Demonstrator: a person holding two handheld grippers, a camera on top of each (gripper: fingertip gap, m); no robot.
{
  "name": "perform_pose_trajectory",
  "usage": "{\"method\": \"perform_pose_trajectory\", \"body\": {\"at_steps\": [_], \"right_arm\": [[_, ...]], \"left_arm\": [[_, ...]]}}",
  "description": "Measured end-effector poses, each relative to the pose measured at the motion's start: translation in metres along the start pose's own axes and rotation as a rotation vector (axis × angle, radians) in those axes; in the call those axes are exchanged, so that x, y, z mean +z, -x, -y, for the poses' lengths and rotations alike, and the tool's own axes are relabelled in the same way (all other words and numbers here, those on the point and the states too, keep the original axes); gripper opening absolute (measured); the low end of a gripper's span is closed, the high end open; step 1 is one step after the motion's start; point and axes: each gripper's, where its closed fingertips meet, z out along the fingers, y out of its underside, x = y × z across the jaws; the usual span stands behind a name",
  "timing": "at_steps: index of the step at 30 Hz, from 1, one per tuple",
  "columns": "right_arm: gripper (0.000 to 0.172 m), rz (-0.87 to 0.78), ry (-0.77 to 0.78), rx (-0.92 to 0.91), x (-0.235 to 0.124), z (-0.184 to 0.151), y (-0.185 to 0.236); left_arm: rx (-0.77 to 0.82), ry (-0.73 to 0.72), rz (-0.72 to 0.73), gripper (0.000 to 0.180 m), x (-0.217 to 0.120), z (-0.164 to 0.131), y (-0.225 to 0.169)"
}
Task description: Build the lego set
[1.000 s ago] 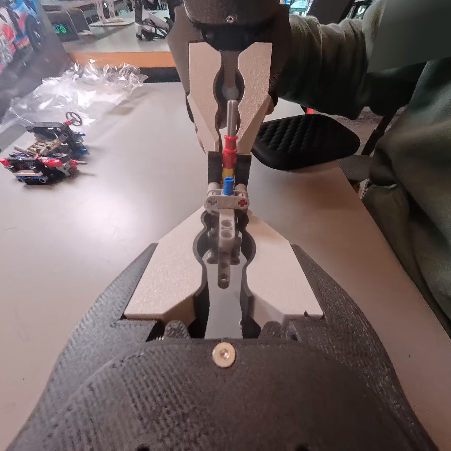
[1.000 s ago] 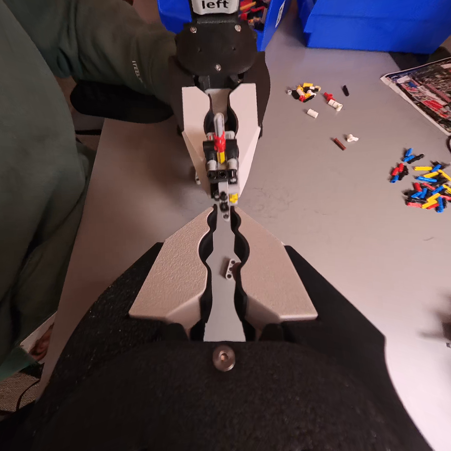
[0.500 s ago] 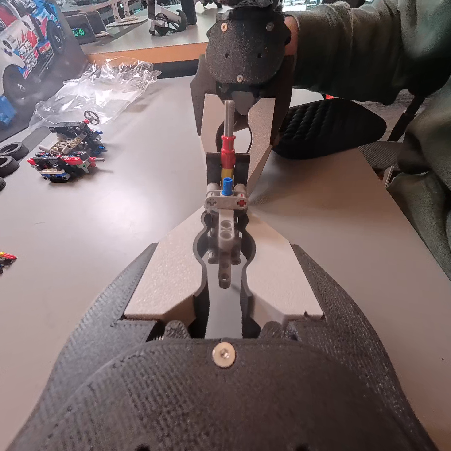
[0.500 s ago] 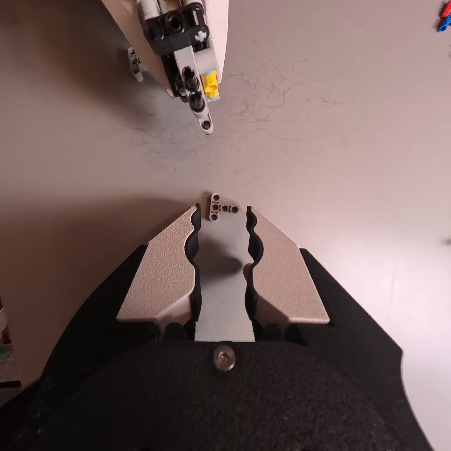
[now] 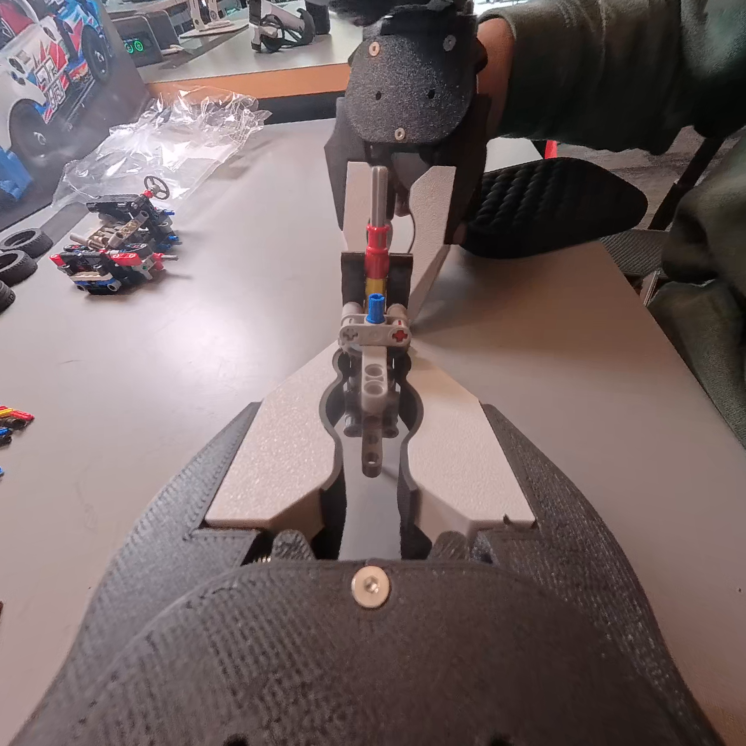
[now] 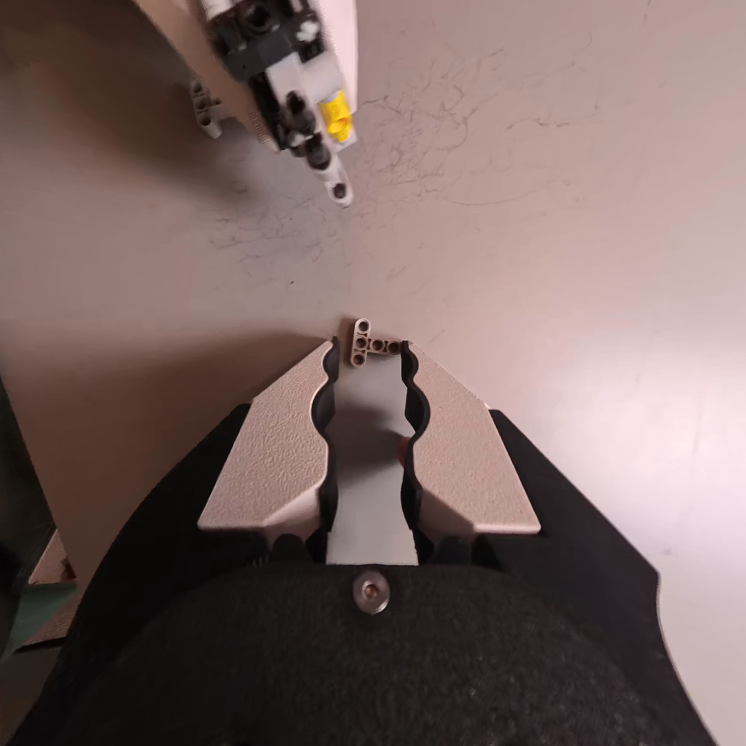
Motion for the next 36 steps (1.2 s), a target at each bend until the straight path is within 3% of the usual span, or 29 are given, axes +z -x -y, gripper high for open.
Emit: {"method": "perform_pose_trajectory", "body": {"at_steps": [7, 19, 22, 36], "right_arm": [[0.034, 0.060, 0.009, -0.102, -0.013, -0.011, 0.017], [0.014, 0.114, 0.027, -0.373, 0.000, -0.001, 0.016], [0.006, 0.119, 0.029, -0.373, 0.002, 0.000, 0.017], [0.006, 0.076, 0.033, -0.294, 0.002, 0.001, 0.017]], "left_arm": [[-0.011, 0.012, -0.007, 0.019, 0.002, -0.003, 0.000], [-0.155, -0.028, -0.088, 0.020, -0.002, 0.000, -0.002], [-0.162, -0.030, -0.097, 0.020, -0.002, 0.000, -0.002], [-0.199, -0.079, -0.128, 0.020, -0.004, 0.005, -0.004]]}}
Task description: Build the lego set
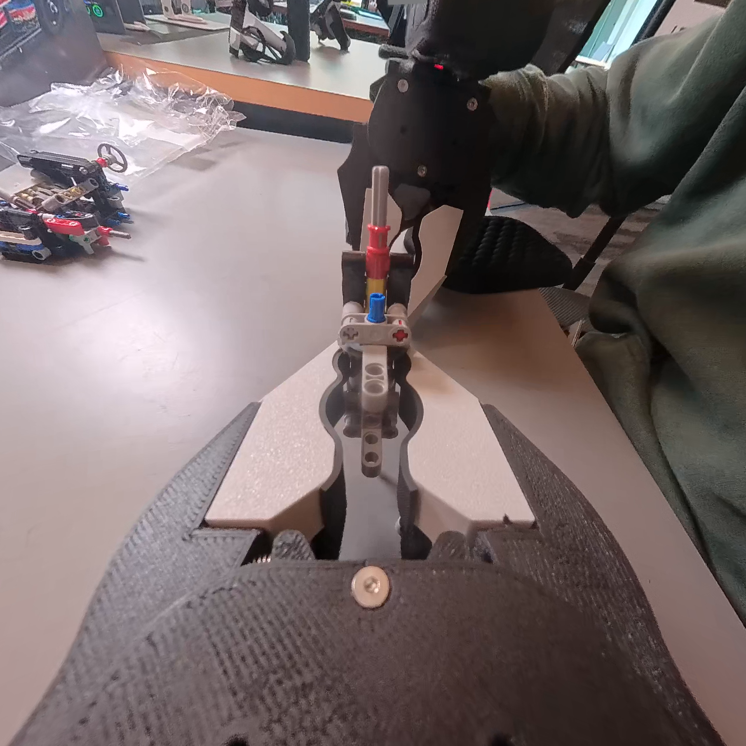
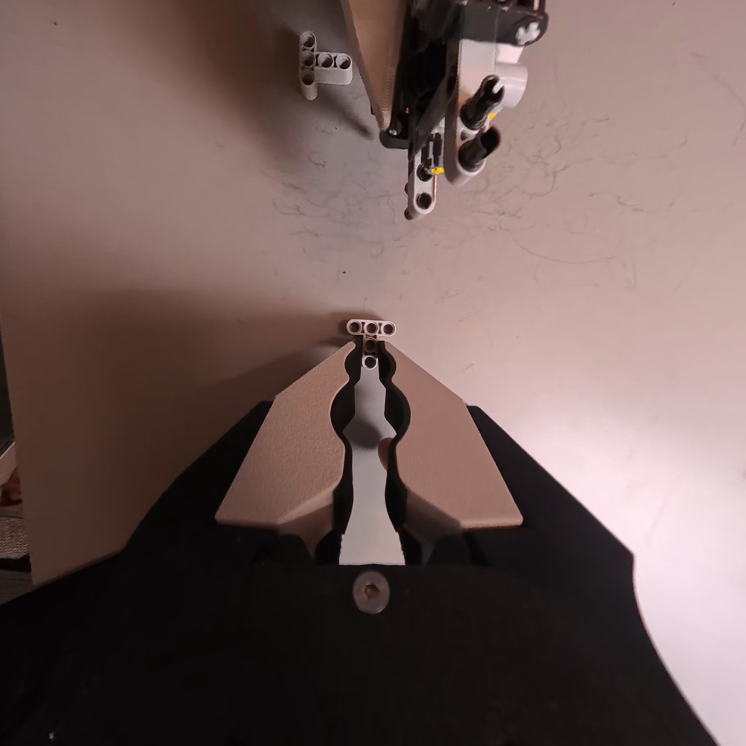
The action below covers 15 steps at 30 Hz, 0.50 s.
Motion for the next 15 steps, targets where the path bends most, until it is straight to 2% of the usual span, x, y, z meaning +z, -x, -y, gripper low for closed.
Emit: {"method": "perform_pose_trajectory", "body": {"at_steps": [8, 15], "right_arm": [[0.006, -0.015, 0.006, 0.017, 0.000, 0.000, -0.001], [0.011, -0.040, 0.091, -0.026, -0.008, -0.014, -0.015]], "left_arm": [[-0.003, -0.017, 0.000, 0.020, 0.000, 0.002, 0.000], [0.003, -0.016, 0.001, 0.020, -0.001, 0.003, -0.001]]}}
